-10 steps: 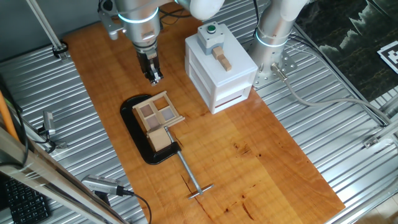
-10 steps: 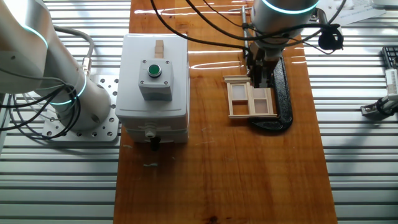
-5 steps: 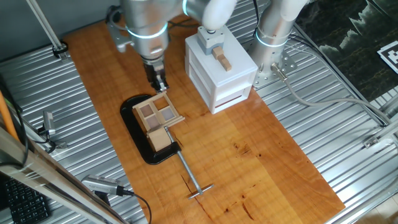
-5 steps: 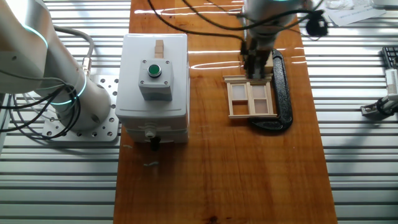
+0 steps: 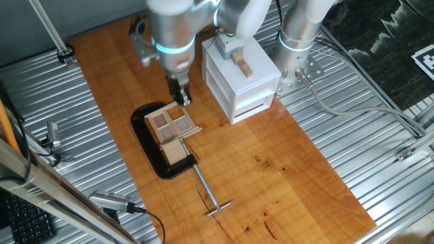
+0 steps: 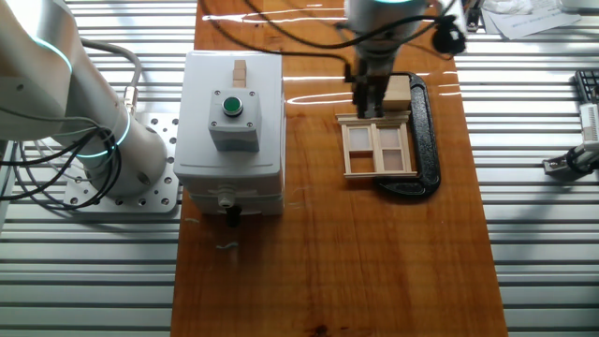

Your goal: Close a sliding window

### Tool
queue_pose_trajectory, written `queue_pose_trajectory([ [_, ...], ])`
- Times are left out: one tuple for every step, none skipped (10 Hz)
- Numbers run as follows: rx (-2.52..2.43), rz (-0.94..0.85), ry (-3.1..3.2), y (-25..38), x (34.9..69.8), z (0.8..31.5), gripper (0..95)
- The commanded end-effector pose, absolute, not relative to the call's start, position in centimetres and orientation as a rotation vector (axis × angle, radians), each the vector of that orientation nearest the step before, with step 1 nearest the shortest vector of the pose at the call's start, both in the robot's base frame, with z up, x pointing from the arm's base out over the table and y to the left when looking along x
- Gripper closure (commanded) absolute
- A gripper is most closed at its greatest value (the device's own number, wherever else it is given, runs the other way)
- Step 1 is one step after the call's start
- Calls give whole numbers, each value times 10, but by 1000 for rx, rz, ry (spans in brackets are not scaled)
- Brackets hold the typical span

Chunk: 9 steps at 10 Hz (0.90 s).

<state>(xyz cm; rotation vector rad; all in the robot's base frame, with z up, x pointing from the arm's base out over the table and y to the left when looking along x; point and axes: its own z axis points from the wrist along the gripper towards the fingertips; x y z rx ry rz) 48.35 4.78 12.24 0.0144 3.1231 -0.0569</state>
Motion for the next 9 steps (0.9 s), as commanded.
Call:
queue_pose_trajectory([
  [16,-79,3119,52,479,113,950],
  [6,-87,3114,53,477,99,950],
  [5,-92,3112,55,475,90,950],
  [1,-105,3110,60,473,82,950],
  [6,-111,3108,62,473,77,950],
  [17,-120,3107,62,474,73,950],
  [26,-125,3107,61,474,69,950],
  [21,-133,3106,60,474,64,950],
  [16,-136,3105,60,475,59,950],
])
